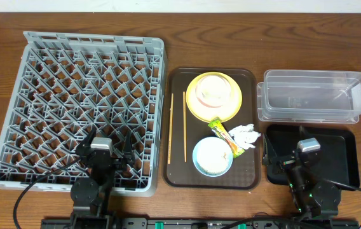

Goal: Sort waste into correct bins and load items into the dishwasher

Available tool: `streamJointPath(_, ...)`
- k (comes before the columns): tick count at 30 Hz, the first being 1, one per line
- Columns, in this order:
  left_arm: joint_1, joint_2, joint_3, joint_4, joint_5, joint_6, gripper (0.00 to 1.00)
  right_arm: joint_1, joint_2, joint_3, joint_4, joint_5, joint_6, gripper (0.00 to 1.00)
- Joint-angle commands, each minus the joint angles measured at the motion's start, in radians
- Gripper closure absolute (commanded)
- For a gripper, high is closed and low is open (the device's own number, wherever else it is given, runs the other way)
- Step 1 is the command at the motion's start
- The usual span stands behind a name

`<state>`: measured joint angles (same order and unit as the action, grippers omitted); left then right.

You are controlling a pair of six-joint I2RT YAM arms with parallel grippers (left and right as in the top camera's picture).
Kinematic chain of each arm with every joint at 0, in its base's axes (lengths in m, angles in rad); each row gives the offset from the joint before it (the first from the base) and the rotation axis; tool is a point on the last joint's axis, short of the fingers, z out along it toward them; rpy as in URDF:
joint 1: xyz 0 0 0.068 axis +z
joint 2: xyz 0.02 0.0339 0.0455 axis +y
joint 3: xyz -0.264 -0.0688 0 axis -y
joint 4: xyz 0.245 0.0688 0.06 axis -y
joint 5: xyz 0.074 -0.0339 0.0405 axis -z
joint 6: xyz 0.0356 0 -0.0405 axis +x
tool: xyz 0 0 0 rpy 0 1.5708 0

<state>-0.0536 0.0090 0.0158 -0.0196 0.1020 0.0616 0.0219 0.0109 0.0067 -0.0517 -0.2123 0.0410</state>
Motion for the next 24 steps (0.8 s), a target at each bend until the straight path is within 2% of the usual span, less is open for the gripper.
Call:
streamJointPath(1, -0.002, -0.005, -0.012, -0.04, 0.025, 0.016, 0.06, 0.0, -0.005, -0.001, -0.005, -0.001, 0.007, 0.01)
streamJointPath(24, -0.002, -0.005, -0.012, -0.04, 0.025, 0.016, 0.06, 0.0, -0.005, -0.001, -0.004, -0.001, 0.007, 0.01)
